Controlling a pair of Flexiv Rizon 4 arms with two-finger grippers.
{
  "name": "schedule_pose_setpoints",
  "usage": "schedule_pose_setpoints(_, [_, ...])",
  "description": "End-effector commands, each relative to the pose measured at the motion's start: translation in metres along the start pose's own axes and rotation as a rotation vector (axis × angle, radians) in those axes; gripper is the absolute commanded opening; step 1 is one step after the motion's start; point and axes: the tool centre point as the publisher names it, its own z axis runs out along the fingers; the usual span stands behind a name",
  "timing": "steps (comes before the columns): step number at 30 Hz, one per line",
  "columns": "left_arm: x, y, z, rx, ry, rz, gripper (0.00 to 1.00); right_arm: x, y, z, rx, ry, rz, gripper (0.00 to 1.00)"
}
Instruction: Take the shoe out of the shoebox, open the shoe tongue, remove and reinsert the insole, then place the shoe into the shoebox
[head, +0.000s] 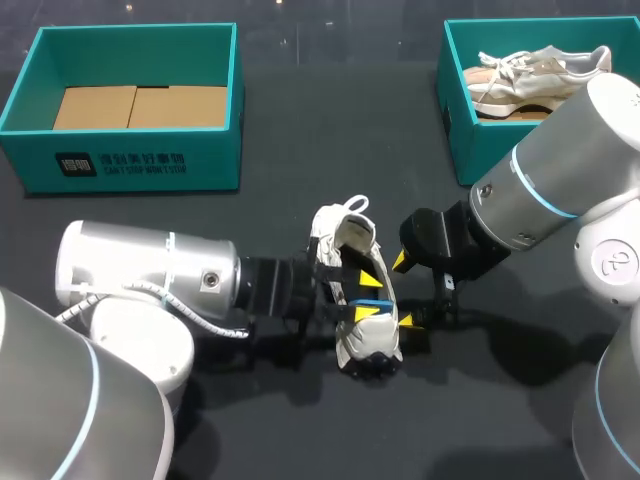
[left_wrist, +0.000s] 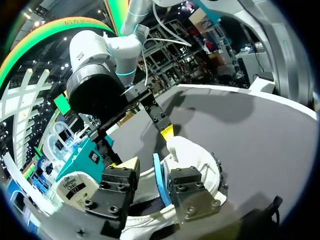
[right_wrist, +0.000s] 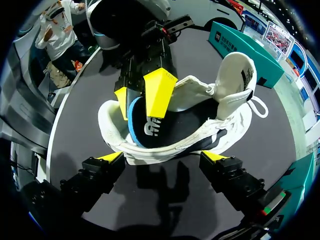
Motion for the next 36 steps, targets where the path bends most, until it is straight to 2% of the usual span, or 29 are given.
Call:
schedule_pose_setpoints(1, [0.000, -0.009, -0.017, 0.009, 0.009, -0.006, 0.32, 0.000, 0.001, 0.001, 0.001, -0.001, 0.000, 1.00])
schedule_pose_setpoints(9, [-0.001, -0.014, -0.024, -0.003, 0.061, -0.013, 0.30, 0.000, 0.001, 0.001, 0.001, -0.001, 0.000, 1.00])
schedule_pose_setpoints(13, [-0.001, -0.015, -0.031, -0.015, 0.092, -0.022, 0.31, 0.000, -0.019, -0.009, -0.007, -0.001, 0.055, 1.00])
schedule_pose_setpoints(23, [-0.004, -0.019, -0.061, -0.081, 0.184, 0.013, 0.33, 0.003, -0.067, -0.051, 0.001, -0.041, 0.143, 1.00])
schedule_pose_setpoints(29, [-0.013, -0.020, -0.083, -0.099, 0.258, 0.039, 0.33, 0.002, -0.072, -0.055, 0.005, -0.026, 0.133, 1.00])
schedule_pose_setpoints(36, [-0.029, -0.024, -0.115, -0.132, 0.412, 0.097, 0.32, 0.002, -0.072, -0.055, 0.005, -0.026, 0.133, 1.00])
